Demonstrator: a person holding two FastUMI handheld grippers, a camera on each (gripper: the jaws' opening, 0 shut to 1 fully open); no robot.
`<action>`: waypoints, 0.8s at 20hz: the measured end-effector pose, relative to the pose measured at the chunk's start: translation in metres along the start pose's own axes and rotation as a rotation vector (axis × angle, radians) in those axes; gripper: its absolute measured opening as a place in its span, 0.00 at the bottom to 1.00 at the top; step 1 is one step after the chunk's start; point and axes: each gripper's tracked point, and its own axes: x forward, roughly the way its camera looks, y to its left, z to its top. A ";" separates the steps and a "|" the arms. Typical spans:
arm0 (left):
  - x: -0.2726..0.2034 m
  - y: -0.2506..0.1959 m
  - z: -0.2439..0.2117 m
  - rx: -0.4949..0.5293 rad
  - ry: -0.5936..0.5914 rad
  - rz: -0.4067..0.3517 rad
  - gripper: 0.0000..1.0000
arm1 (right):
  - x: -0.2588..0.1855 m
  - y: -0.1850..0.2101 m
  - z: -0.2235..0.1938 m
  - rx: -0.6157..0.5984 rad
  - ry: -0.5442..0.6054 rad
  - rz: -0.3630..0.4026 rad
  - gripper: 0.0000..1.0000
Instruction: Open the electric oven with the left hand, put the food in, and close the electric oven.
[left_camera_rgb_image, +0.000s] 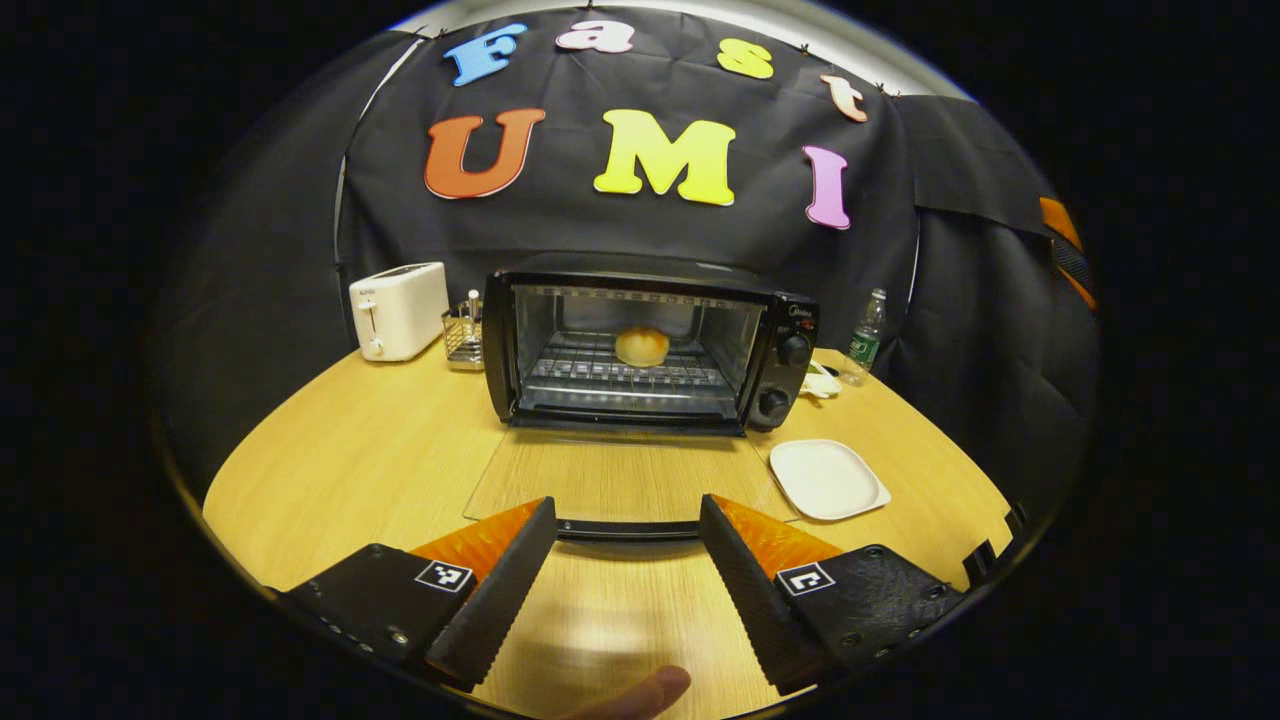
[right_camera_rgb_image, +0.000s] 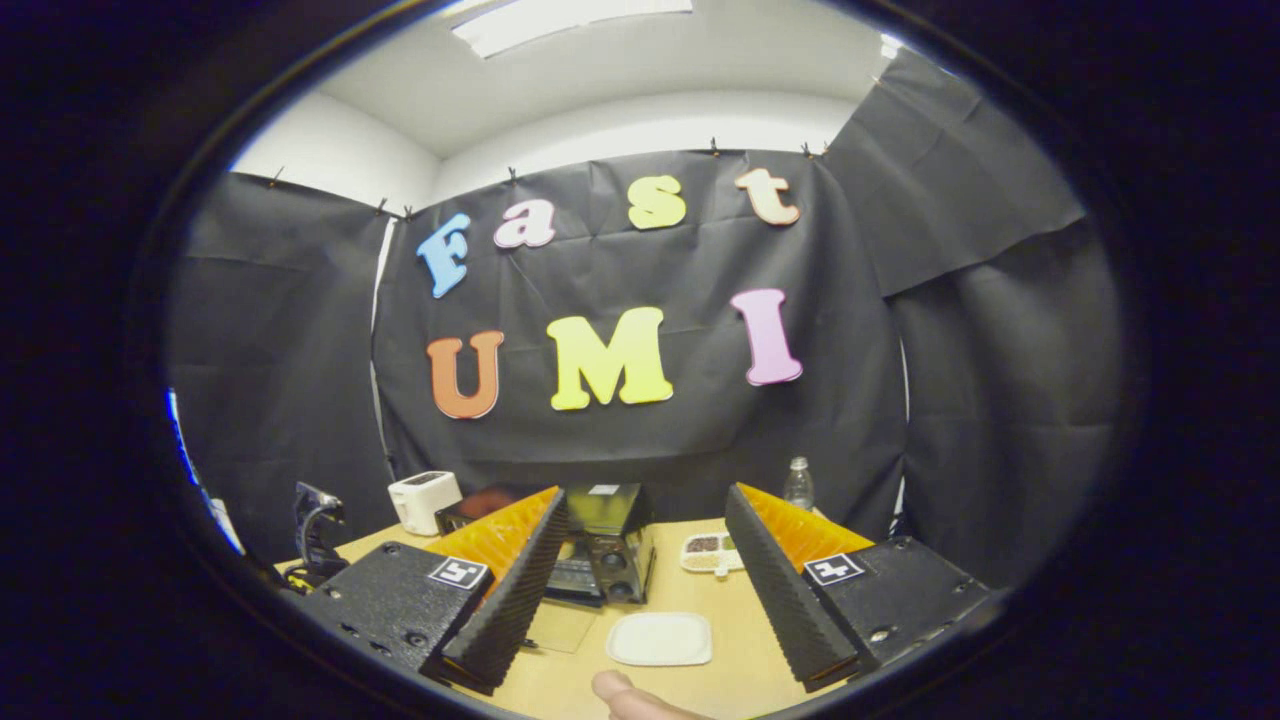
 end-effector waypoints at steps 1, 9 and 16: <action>0.004 0.000 -0.009 -0.003 0.024 0.007 0.94 | -0.008 -0.008 0.004 -0.008 -0.012 -0.015 0.96; 0.030 -0.017 -0.060 0.010 0.187 -0.005 0.95 | -0.052 -0.028 -0.002 0.002 -0.048 -0.024 0.96; 0.051 -0.014 -0.071 0.025 0.280 -0.002 0.95 | -0.064 -0.066 -0.020 -0.064 -0.056 -0.137 0.96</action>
